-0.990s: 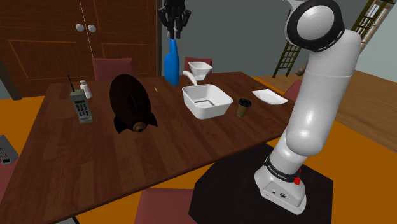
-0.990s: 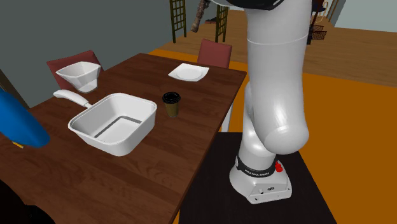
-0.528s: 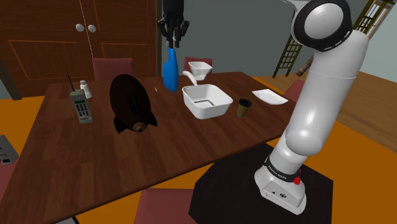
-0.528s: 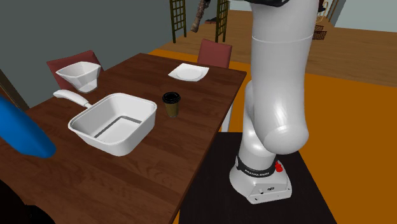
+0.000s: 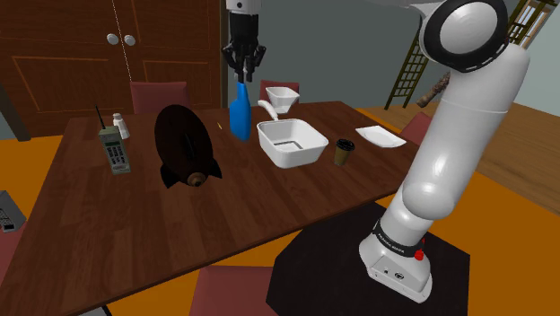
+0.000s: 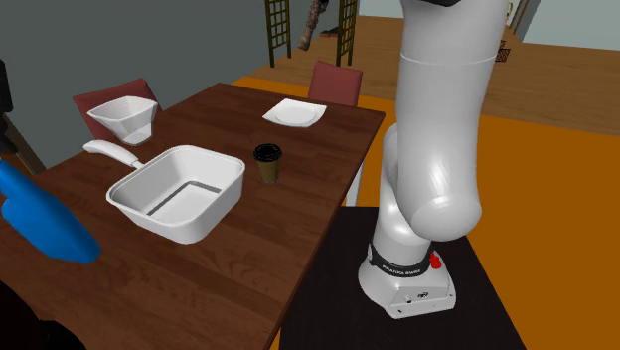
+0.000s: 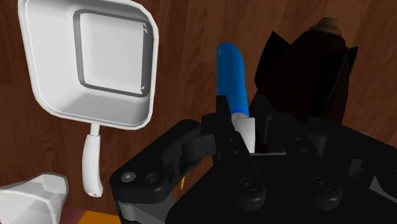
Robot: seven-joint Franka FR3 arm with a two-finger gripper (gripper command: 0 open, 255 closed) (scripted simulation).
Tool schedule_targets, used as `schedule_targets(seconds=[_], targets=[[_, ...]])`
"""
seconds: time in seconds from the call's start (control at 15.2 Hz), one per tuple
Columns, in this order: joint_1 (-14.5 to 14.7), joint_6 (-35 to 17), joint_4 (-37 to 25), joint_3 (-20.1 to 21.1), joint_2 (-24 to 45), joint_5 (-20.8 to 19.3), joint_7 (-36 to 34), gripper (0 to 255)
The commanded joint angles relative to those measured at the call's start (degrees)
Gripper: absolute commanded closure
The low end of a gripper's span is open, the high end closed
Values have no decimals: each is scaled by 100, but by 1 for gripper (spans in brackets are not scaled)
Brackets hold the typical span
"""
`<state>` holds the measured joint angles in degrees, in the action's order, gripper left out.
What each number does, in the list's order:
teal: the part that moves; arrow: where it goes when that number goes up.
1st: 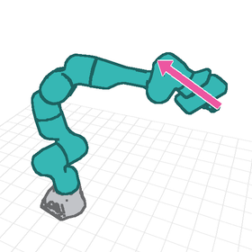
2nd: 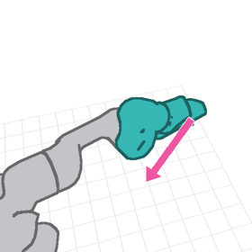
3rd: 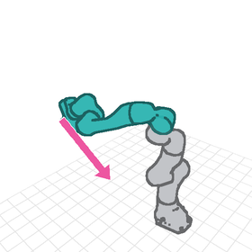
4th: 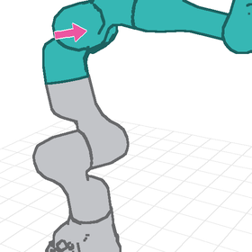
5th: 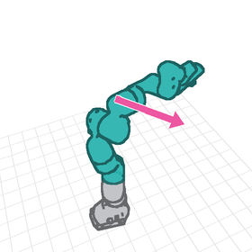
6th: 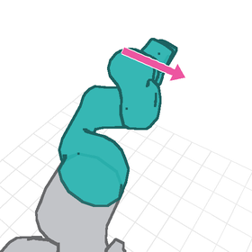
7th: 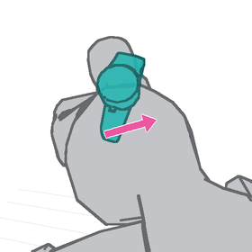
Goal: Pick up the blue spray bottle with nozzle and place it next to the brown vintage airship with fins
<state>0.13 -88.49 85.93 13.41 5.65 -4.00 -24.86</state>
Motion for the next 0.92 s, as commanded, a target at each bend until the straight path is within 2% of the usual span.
schedule_targets(seconds=[0.0, 0.86], targets=[[-6, -167, 180, -4, -18, 4, -2, 255], [-30, -1196, 1299, -18, -109, 18, -33, 255]])
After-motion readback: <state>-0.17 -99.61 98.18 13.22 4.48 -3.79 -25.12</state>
